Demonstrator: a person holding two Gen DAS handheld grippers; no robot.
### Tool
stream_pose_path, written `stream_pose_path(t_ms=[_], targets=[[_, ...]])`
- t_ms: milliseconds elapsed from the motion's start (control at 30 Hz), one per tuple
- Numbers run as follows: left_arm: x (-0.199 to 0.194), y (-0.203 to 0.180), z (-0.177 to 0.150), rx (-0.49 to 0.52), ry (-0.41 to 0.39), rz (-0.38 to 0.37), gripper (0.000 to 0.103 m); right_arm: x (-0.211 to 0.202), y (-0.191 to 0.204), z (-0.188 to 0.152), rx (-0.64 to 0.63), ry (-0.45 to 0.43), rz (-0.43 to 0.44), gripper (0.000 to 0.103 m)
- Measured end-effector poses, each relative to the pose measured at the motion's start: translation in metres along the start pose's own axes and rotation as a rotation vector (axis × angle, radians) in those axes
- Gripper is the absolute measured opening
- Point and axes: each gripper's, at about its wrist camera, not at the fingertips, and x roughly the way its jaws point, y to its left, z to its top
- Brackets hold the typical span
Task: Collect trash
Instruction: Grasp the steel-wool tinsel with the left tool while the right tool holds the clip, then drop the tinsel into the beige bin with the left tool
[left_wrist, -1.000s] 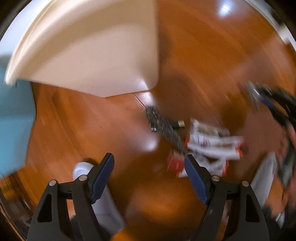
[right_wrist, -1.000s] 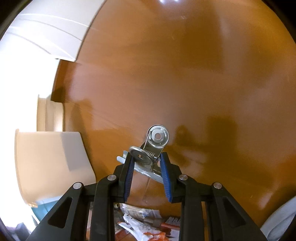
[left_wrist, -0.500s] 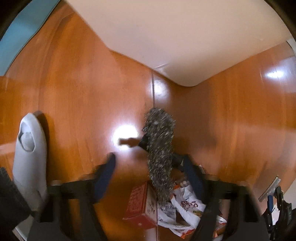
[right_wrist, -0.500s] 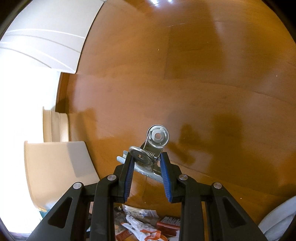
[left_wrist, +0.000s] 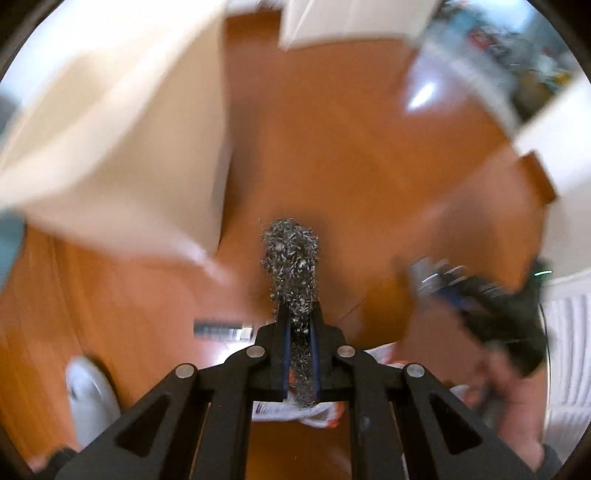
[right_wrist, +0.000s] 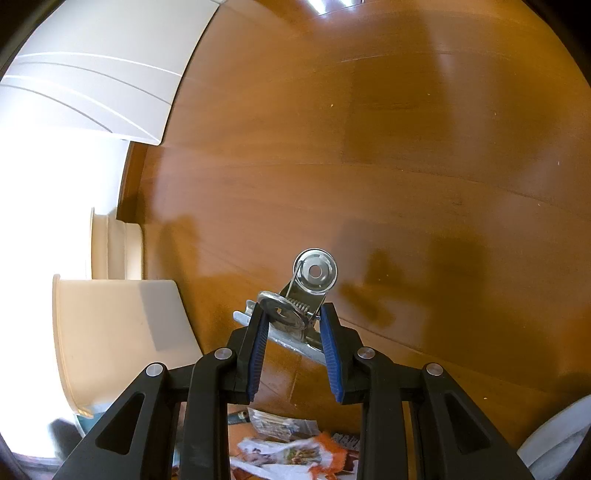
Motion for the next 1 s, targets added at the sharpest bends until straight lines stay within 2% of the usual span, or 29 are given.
stream_pose_path(t_ms=[100,167,267,300,433,567,600,700,767,867,967,1000], targets=[[-0.049,-0.004,0.03,0.011,-0.094,-0.023,0.008,-0.001,0.001,-0.001,0.0,0.001,0.01,0.03],[-0.076,0.0,0.052,0.028,-0.151,-0.006,0.008,-0.002,0.002,-0.001,-0.001,-0.002,0.018,0.03],[-0.111,0.026,0.093,0.069,-0.236,0.1,0.008,-0.006,0.006,0.001,-0.012,-0.015,0.024,0.03],[-0.114,0.039,0.102,0.066,-0.237,0.124,0.008,-0.008,0.006,0.003,-0.015,-0.02,0.027,0.03],[-0.104,0.093,0.131,0.01,-0.203,0.217,0.008,-0.013,0.007,0.005,-0.016,-0.037,0.033,0.03],[-0.07,0.124,0.126,-0.105,-0.095,0.224,0.014,-0.016,0.009,0.006,-0.027,-0.048,0.031,0.03],[-0.063,0.127,0.12,-0.119,-0.077,0.239,0.015,-0.018,0.01,0.006,-0.036,-0.052,0.027,0.03],[-0.061,0.135,0.123,-0.123,-0.074,0.275,0.029,-0.02,0.015,0.006,-0.052,-0.065,0.024,0.03],[-0.069,0.135,0.121,-0.114,-0.076,0.263,0.043,-0.021,0.018,0.007,-0.061,-0.07,0.025,0.03],[-0.087,0.133,0.11,-0.114,-0.077,0.244,0.046,-0.02,0.022,0.005,-0.066,-0.067,0.029,0.03],[-0.116,0.118,0.091,-0.085,-0.024,0.213,0.046,-0.025,0.028,0.004,-0.072,-0.071,0.045,0.03],[-0.122,0.113,0.094,-0.067,-0.012,0.21,0.046,-0.028,0.03,0.007,-0.074,-0.074,0.053,0.03]])
